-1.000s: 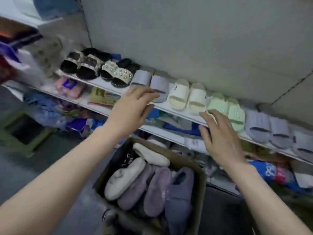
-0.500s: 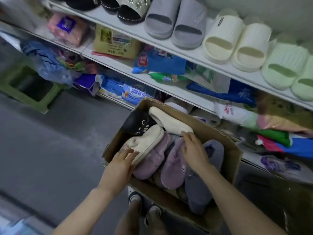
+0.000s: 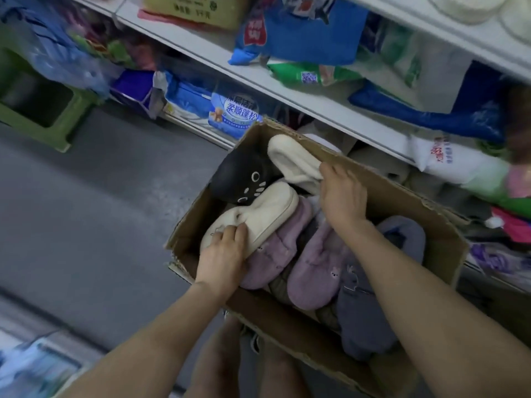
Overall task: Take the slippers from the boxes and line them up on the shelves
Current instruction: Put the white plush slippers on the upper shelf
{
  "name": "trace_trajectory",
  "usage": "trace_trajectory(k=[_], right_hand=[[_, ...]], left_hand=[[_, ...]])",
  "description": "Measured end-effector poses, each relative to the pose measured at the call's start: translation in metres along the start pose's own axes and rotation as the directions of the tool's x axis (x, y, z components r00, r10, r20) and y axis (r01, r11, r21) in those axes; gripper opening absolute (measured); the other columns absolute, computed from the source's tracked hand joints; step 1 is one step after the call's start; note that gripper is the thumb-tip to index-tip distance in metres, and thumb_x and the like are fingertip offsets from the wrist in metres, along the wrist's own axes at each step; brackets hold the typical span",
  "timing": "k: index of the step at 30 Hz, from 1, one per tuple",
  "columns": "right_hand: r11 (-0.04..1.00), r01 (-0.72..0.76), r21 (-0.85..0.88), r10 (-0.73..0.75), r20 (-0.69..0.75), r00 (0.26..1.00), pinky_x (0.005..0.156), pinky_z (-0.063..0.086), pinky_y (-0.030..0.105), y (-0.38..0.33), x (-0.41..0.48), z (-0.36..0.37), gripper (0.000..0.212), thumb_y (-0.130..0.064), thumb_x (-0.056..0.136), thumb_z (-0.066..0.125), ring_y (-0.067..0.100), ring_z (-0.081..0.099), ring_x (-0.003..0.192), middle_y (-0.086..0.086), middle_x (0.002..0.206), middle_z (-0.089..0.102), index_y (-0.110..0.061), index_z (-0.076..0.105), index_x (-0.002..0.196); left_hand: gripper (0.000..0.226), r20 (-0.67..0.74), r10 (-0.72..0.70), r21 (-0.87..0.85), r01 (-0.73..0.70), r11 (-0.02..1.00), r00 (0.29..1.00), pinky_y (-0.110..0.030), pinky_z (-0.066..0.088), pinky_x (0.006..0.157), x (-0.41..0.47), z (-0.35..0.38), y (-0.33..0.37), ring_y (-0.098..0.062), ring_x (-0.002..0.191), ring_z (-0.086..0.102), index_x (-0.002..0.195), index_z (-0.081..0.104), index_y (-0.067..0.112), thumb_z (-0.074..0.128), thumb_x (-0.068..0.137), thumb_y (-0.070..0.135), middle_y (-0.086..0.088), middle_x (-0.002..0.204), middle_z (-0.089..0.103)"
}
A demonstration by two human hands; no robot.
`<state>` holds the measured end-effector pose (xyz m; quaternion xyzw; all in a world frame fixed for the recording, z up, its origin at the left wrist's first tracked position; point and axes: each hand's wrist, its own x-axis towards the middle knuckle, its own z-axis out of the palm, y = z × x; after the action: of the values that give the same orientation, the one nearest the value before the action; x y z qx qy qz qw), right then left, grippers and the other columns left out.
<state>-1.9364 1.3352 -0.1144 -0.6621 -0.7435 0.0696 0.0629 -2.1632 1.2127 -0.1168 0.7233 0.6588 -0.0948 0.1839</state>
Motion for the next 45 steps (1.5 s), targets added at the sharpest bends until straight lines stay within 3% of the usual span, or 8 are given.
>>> trace_trajectory(k=[6,13,19,24,27,33,38,45], right_hand=[[0.918,-0.113,0.381,0.175,-0.132,0.976,0.059,0.038,0.032,0.023,-0.022,-0.076,0.007,-0.021,0.094,0.055,0.022,0.056,0.073,0.004,0.083,0.059,-0.014,0.053,0.094],[0.319,-0.481,0.817,0.534,0.264,0.803,0.07,0.042,0.029,0.057,-0.077,-0.101,0.022,-0.018,0.095,0.06,0.007,0.056,0.072,-0.012,0.072,0.062,-0.023,0.055,0.075],[0.139,-0.463,0.875,0.555,0.318,0.768,0.069,0.049,0.026,0.055,-0.119,-0.114,0.009,-0.016,0.097,0.059,0.009,0.061,0.078,-0.008,0.079,0.068,-0.018,0.061,0.089],[0.059,-0.476,0.877,0.49,0.39,0.779,0.081,0.055,0.038,0.033,-0.128,-0.109,0.006,-0.02,0.098,0.056,0.012,0.066,0.087,-0.005,0.089,0.07,-0.02,0.062,0.095],[0.1,-0.497,0.862,0.418,0.417,0.807,0.083,0.056,0.042,0.013,-0.125,-0.098,0.006,-0.021,0.098,0.056,0.016,0.068,0.092,-0.001,0.094,0.071,-0.017,0.06,0.1],[0.155,-0.543,0.825,0.181,0.517,0.837,0.09,0.055,0.034,-0.031,-0.111,-0.076,0.018,-0.031,0.102,0.048,0.018,0.064,0.105,0.0,0.109,0.066,-0.019,0.06,0.109],[0.851,-0.194,0.488,0.006,0.359,0.933,0.108,0.034,0.035,-0.055,-0.069,-0.03,0.045,-0.017,0.099,0.048,0.024,0.04,0.133,0.002,0.15,0.039,-0.022,0.044,0.143],[0.97,-0.03,0.241,-0.112,0.553,0.826,0.096,0.039,0.04,-0.084,-0.024,0.008,0.058,-0.028,0.095,0.056,0.036,0.046,0.124,0.013,0.141,0.045,-0.016,0.034,0.148]], left_hand=[[0.082,0.057,-0.059,0.03,0.057,0.998,0.997,-0.041,0.053,0.05,-0.002,-0.004,0.007,-0.038,0.094,0.057,0.133,0.044,0.011,0.081,0.062,0.026,-0.013,0.115,0.055],[0.06,-0.089,0.034,0.017,-0.033,0.999,0.995,-0.034,0.045,0.049,0.001,-0.049,0.037,-0.031,0.088,0.059,0.122,0.051,0.015,0.072,0.07,0.038,-0.011,0.11,0.056],[0.043,-0.066,0.231,-0.23,-0.24,0.943,0.971,-0.034,0.051,0.071,-0.021,-0.053,0.094,-0.026,0.096,0.059,0.128,0.054,0.019,0.057,0.089,0.035,-0.006,0.115,0.057],[0.041,0.406,0.039,-0.88,0.379,0.287,0.913,-0.029,0.045,0.094,-0.029,-0.053,0.095,-0.018,0.113,0.058,0.117,0.064,0.022,0.03,0.103,0.039,0.001,0.118,0.066],[0.036,0.448,0.046,-0.892,0.45,-0.047,0.893,-0.036,0.053,0.089,-0.037,-0.062,0.078,-0.017,0.108,0.065,0.115,0.061,0.03,0.04,0.097,0.053,0.005,0.113,0.07],[0.04,0.211,-0.185,-0.961,0.239,0.14,0.96,-0.027,0.055,0.082,-0.048,-0.068,0.028,-0.006,0.101,0.064,0.122,0.053,0.024,0.07,0.085,0.026,0.007,0.116,0.064],[0.049,0.145,-0.371,-0.981,0.183,0.068,0.917,-0.021,0.053,0.077,-0.048,-0.081,-0.026,-0.012,0.099,0.062,0.123,0.048,0.008,0.069,0.083,0.025,-0.002,0.113,0.064],[0.05,0.164,-0.404,-0.969,0.224,0.107,0.9,-0.024,0.055,0.076,-0.04,-0.08,-0.056,-0.013,0.099,0.062,0.127,0.044,0.011,0.069,0.085,0.025,-0.006,0.118,0.062]])
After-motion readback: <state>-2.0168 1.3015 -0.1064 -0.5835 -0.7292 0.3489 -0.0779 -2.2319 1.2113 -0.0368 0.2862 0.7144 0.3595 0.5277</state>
